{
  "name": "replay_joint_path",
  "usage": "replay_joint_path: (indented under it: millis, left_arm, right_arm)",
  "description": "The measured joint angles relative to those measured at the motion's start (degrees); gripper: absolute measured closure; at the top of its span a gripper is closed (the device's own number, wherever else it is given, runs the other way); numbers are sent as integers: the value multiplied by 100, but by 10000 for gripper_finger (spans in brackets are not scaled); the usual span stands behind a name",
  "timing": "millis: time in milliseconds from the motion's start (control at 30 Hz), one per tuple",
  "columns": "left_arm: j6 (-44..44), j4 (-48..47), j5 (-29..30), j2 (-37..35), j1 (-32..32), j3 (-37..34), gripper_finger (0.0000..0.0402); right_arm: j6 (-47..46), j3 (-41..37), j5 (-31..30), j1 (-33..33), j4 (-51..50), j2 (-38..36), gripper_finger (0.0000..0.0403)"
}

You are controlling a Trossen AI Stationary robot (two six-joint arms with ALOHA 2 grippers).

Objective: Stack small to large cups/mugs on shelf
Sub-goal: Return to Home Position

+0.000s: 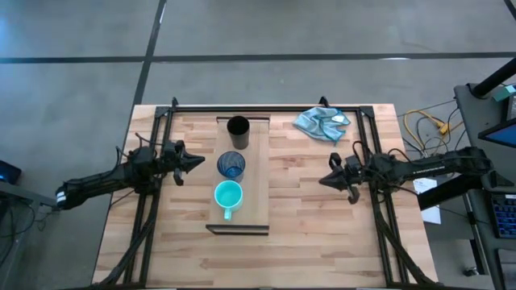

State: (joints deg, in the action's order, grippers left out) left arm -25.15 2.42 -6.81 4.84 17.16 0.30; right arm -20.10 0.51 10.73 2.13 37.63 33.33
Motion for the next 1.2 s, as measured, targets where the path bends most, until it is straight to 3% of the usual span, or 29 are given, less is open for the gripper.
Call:
replay_joint_path:
  millis: [367,833,1200]
  left_arm:
    - [2,4,2,0,0,-2,402]
    - [2,10,4,0,0,-4,402]
    - [3,10,12,0,1,-4,402]
  right_arm:
    - [321,0,-195,-4,-1639,-1443,394]
    - [519,0,-767,-4,-2963,-2688,394]
    - [453,211,-799,-4,-4251,-3334,394]
